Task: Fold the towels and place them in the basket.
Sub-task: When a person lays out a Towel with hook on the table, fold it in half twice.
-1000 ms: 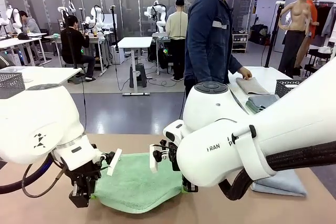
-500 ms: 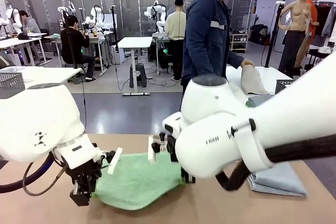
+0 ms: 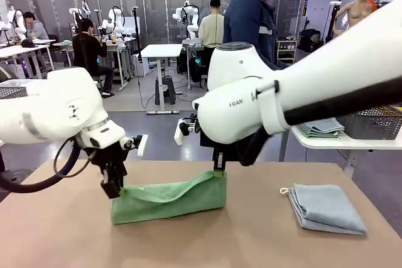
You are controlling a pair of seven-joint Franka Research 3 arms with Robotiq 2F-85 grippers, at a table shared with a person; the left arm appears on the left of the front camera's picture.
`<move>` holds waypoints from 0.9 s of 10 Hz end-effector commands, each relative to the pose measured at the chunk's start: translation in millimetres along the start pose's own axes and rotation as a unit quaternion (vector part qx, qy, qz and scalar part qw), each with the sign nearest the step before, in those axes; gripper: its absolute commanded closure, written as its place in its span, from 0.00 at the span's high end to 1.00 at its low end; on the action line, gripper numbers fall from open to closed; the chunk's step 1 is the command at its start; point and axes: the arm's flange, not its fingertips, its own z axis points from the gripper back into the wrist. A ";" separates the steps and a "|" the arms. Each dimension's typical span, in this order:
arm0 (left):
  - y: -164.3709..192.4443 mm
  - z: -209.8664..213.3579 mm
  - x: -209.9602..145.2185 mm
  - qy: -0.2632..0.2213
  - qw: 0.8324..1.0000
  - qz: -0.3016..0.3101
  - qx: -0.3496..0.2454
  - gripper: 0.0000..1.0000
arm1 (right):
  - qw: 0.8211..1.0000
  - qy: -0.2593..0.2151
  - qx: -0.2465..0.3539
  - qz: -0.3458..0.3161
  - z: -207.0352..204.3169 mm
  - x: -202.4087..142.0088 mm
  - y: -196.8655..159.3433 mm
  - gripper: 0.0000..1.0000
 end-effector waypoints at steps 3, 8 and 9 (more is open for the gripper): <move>76.4 -21.1 4.9 -0.006 0.998 0.064 -0.025 0.00 | 0.999 0.017 0.033 -0.013 -41.7 33.2 -46.0 0.04; 115.5 -46.1 -23.9 0.020 0.987 0.154 -0.045 0.00 | 0.997 0.020 0.030 -0.062 -79.0 37.3 -90.8 0.04; 118.4 -49.3 -28.3 0.022 0.986 0.160 -0.043 0.00 | 0.998 0.024 0.023 -0.057 -84.8 37.8 -95.9 0.04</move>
